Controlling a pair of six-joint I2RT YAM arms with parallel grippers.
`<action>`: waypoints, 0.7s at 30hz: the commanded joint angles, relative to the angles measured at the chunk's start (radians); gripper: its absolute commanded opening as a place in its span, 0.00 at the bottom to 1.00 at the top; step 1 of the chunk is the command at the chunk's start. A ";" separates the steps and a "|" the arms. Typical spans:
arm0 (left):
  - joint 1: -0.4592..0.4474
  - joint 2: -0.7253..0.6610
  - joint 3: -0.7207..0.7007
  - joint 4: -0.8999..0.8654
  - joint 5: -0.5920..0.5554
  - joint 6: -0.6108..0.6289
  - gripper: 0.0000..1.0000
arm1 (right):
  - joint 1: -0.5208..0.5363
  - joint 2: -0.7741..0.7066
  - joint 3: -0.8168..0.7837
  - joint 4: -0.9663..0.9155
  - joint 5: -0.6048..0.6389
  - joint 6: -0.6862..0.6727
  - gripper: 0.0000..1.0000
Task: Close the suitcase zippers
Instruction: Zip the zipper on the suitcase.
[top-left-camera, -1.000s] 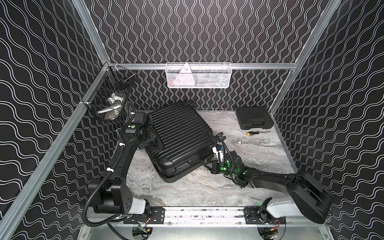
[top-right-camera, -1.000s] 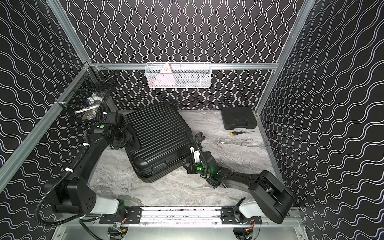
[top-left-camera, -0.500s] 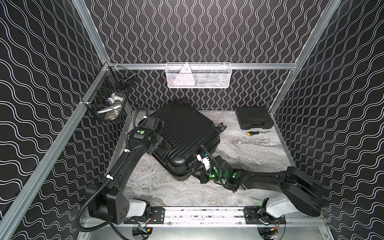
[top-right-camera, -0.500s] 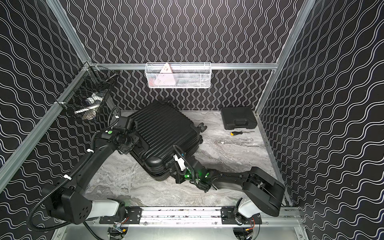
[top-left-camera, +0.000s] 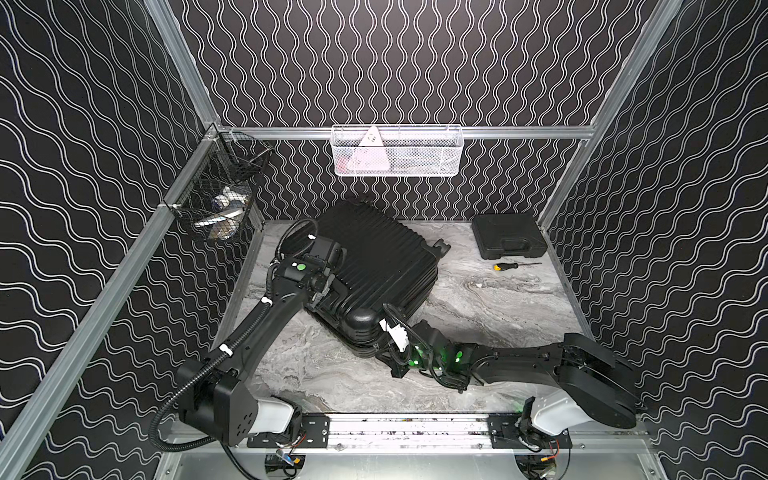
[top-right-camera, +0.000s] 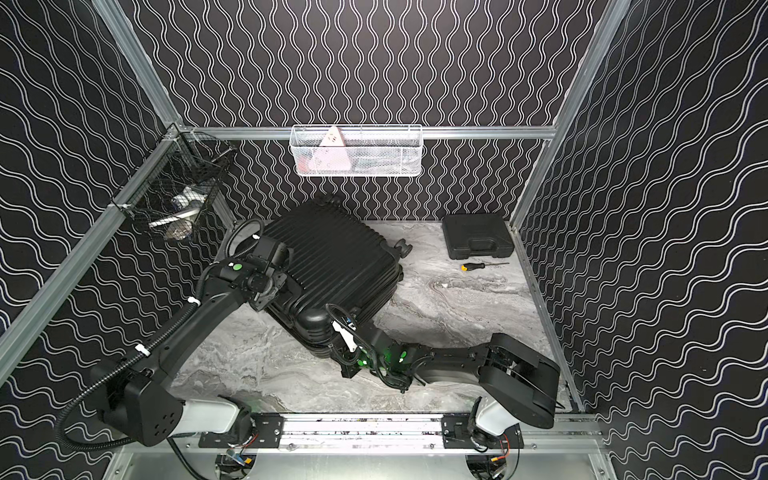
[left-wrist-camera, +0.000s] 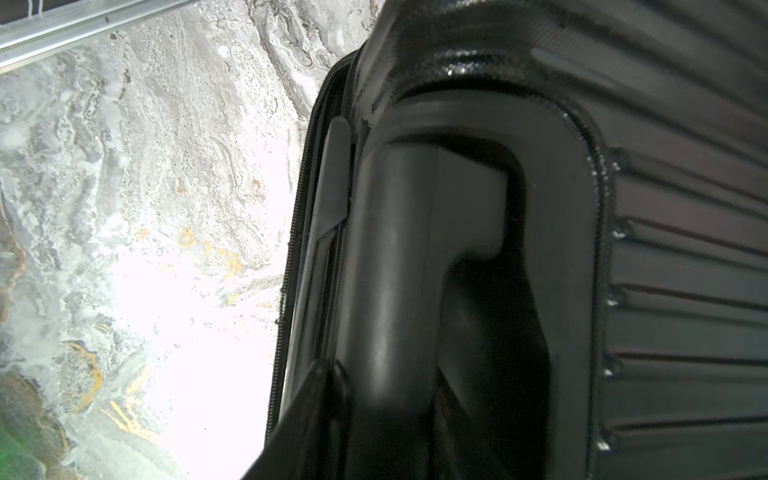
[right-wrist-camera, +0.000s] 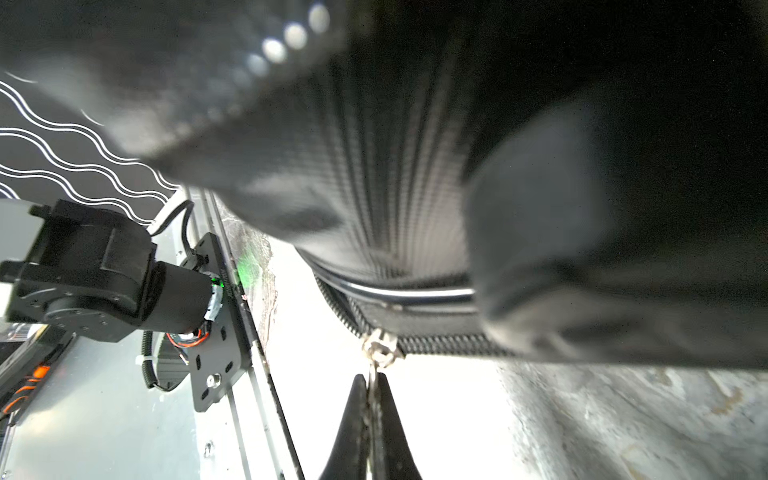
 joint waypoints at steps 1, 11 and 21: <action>-0.013 -0.005 0.028 0.177 0.087 -0.035 0.75 | -0.019 -0.048 -0.038 -0.005 -0.028 0.006 0.00; -0.006 -0.040 0.086 0.305 0.206 1.031 0.99 | -0.256 -0.229 -0.163 -0.137 -0.087 -0.025 0.00; 0.004 -0.037 0.143 0.076 0.596 1.952 0.94 | -0.370 -0.324 -0.214 -0.226 -0.122 -0.041 0.00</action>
